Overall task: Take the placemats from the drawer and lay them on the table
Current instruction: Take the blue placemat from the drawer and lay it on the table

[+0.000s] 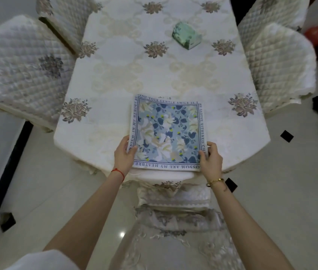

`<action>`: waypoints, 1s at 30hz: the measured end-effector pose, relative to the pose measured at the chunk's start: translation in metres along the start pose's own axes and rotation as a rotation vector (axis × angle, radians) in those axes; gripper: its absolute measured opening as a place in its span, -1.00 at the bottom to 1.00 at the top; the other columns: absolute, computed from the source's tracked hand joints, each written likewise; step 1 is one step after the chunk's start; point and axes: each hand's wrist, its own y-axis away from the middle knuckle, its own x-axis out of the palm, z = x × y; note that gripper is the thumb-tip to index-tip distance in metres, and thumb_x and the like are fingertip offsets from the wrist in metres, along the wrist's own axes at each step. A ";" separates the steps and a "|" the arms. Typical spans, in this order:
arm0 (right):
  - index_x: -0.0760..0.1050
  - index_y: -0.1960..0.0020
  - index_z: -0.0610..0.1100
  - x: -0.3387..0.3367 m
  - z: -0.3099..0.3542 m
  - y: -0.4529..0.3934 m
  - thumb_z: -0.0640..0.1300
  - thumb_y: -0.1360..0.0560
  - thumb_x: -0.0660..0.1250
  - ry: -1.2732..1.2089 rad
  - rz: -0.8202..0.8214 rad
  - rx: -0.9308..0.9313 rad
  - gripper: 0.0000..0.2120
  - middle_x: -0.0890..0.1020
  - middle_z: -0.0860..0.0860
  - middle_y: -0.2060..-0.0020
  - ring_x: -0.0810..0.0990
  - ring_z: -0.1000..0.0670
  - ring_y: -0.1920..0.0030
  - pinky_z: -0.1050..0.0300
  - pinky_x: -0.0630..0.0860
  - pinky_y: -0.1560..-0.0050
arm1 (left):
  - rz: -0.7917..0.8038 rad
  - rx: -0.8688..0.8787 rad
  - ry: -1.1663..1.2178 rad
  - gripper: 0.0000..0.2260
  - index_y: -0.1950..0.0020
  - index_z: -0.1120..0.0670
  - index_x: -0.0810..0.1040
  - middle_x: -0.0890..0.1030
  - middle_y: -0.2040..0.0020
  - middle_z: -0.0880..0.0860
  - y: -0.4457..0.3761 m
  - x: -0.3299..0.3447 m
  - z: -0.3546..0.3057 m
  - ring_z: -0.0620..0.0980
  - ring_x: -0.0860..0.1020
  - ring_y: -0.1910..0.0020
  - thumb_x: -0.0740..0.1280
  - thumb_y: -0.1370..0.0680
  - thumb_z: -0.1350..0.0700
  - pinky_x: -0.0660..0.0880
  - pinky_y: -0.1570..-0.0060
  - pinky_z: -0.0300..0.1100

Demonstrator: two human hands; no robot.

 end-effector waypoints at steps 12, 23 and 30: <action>0.42 -0.24 -0.25 0.003 -0.025 -0.015 -0.15 -0.47 0.39 0.347 -0.068 -0.202 -0.61 0.50 -0.17 -0.05 0.45 -0.15 -0.05 -0.06 0.44 -0.09 | -0.174 0.142 -0.347 -0.52 -0.41 0.04 0.35 0.51 -0.25 -0.03 -0.011 -0.004 0.008 -0.05 0.48 -0.16 0.39 -0.52 0.06 0.41 -0.09 -0.33; 0.24 -0.46 -0.20 0.068 0.052 -0.127 -0.07 -0.60 0.13 0.397 0.219 -0.483 -0.54 0.30 -0.14 -0.45 0.17 -0.16 -0.48 -0.09 0.08 -0.49 | 0.062 0.495 -0.707 -0.56 -0.49 0.15 0.25 0.30 -0.48 0.15 -0.116 0.040 -0.043 0.11 0.21 -0.49 0.16 -0.63 0.06 0.13 -0.48 -0.04; 0.12 -0.52 -0.14 0.107 0.060 -0.167 0.02 -0.62 0.07 0.517 0.326 -0.557 -0.49 0.15 -0.05 -0.52 0.03 -0.07 -0.53 0.00 -0.10 -0.52 | 0.177 0.545 -0.908 -0.53 -0.53 0.12 0.16 0.20 -0.53 0.10 -0.168 0.071 -0.040 0.08 0.09 -0.53 0.09 -0.65 -0.01 0.04 -0.51 0.01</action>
